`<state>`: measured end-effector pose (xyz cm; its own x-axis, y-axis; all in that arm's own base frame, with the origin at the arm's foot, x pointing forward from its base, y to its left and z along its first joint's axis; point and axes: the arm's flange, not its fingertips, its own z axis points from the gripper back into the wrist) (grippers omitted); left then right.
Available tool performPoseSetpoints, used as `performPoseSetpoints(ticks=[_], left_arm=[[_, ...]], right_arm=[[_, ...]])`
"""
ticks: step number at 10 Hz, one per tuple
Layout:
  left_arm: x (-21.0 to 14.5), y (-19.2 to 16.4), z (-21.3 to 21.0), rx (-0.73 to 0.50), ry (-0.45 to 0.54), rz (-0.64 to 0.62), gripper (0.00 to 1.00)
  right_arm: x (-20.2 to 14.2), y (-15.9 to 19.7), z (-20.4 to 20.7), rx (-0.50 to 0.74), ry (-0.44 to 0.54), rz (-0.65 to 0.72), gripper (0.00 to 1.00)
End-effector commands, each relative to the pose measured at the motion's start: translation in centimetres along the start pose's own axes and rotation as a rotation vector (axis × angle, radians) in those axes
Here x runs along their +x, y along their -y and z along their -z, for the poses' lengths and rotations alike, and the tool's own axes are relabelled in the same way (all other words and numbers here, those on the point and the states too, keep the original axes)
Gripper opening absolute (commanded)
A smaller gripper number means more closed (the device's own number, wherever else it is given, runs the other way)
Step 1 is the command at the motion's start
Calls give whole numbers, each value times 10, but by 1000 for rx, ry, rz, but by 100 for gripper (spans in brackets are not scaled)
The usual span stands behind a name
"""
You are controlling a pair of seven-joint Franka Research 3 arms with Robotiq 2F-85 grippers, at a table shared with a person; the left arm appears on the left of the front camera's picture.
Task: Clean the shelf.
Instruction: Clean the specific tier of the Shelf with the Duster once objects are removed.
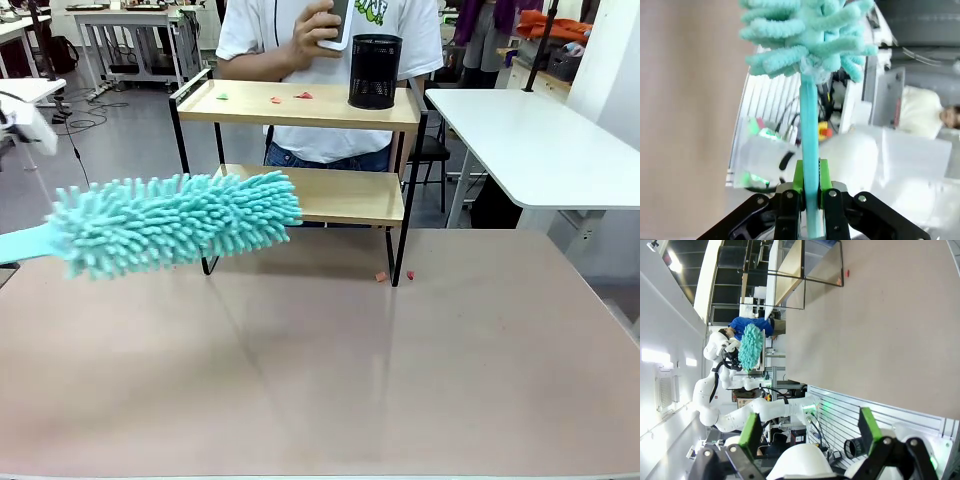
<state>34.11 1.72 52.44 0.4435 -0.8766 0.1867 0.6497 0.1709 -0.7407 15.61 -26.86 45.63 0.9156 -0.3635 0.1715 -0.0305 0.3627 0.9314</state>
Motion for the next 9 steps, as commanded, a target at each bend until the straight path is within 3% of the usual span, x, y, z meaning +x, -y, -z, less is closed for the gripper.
performPoseSetpoints(ticks=[1, 5, 9], left_arm=[[-42, -7, -20, -59, 6, 121, 13], [-136, -30, -34, -93, 287, 54, 13], [-157, -46, -29, -128, 410, -33, 13]], right_arm=[[1, -2, 0, 18, 9, -29, 100], [1, -2, 0, 18, 9, -29, 100], [1, -2, 0, 18, 9, -29, 100]])
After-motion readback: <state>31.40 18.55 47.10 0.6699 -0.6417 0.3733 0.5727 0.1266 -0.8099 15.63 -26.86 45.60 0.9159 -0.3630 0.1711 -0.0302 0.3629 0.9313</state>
